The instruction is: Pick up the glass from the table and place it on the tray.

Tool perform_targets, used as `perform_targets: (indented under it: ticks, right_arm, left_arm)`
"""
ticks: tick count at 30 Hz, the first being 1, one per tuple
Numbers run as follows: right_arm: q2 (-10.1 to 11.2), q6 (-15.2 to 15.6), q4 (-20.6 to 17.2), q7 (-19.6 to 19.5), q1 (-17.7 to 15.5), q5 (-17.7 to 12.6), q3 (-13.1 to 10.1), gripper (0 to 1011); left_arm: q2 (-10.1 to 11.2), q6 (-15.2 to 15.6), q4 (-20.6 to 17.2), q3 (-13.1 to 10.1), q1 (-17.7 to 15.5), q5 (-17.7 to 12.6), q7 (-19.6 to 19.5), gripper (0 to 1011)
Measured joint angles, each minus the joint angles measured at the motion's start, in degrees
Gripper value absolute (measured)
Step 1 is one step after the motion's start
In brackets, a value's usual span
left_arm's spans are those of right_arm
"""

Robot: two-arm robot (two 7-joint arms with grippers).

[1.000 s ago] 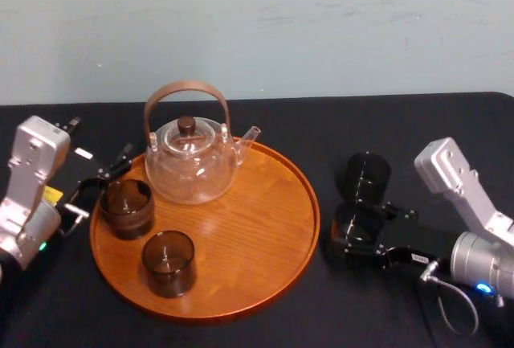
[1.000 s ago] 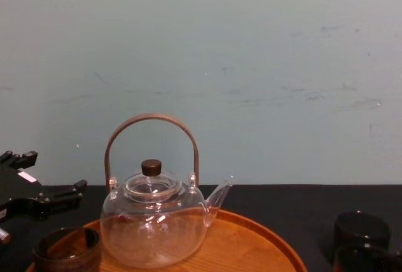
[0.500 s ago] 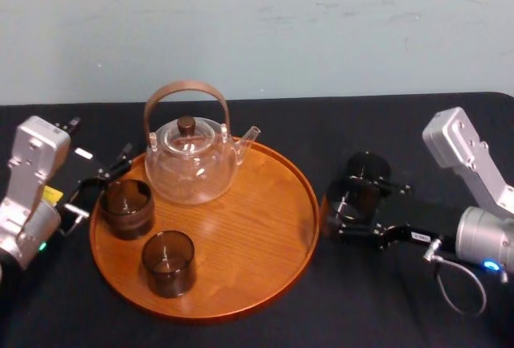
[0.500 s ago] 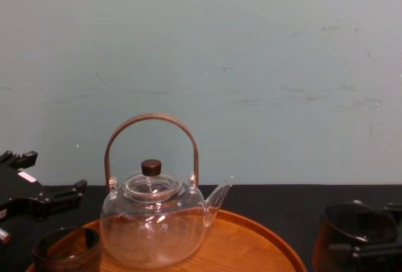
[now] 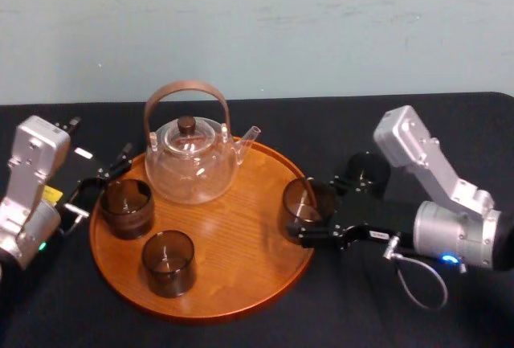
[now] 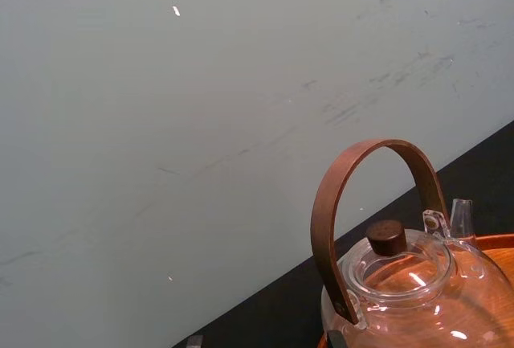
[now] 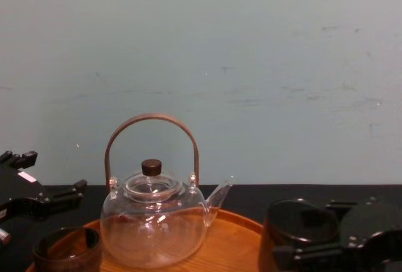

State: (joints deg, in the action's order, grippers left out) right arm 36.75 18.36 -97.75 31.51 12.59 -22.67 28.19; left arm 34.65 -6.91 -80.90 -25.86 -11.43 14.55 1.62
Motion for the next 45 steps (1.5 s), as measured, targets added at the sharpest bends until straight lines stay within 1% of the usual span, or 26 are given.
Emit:
perform_targets:
  ticks: [7, 8, 13, 14, 20, 23, 34, 45]
  right_arm:
    - [-1.59, 0.03, 2.09, 0.47, 2.37, 1.02, 2.75, 903]
    - [-1.59, 0.03, 2.09, 0.47, 2.37, 1.02, 2.75, 903]
    - [-2.59, -0.27, 3.16, 1.25, 3.68, 1.75, 4.83, 903]
    - [-2.59, -0.27, 3.16, 1.25, 3.68, 1.75, 4.83, 903]
    - [-3.8, -0.94, 4.58, 1.79, 4.76, 2.34, 6.46, 903]
    - [-4.61, -1.53, 5.83, 1.96, 5.38, 2.84, 7.25, 903]
    - [-6.81, -2.96, 9.32, 2.43, 6.79, 3.82, 8.82, 903]
    - [-8.3, -3.72, 11.89, 2.57, 7.22, 4.32, 9.49, 903]
  left_arm:
    - [0.0, 0.0, 0.0, 0.0, 0.0, 0.0, 0.0, 1001]
    - [0.0, 0.0, 0.0, 0.0, 0.0, 0.0, 0.0, 1001]
    - [0.0, 0.0, 0.0, 0.0, 0.0, 0.0, 0.0, 1001]
    - [0.0, 0.0, 0.0, 0.0, 0.0, 0.0, 0.0, 1001]
    - [0.0, 0.0, 0.0, 0.0, 0.0, 0.0, 0.0, 1001]
    - [0.0, 0.0, 0.0, 0.0, 0.0, 0.0, 0.0, 1001]
    - [0.0, 0.0, 0.0, 0.0, 0.0, 0.0, 0.0, 1001]
    - [0.0, 0.0, 0.0, 0.0, 0.0, 0.0, 0.0, 1002]
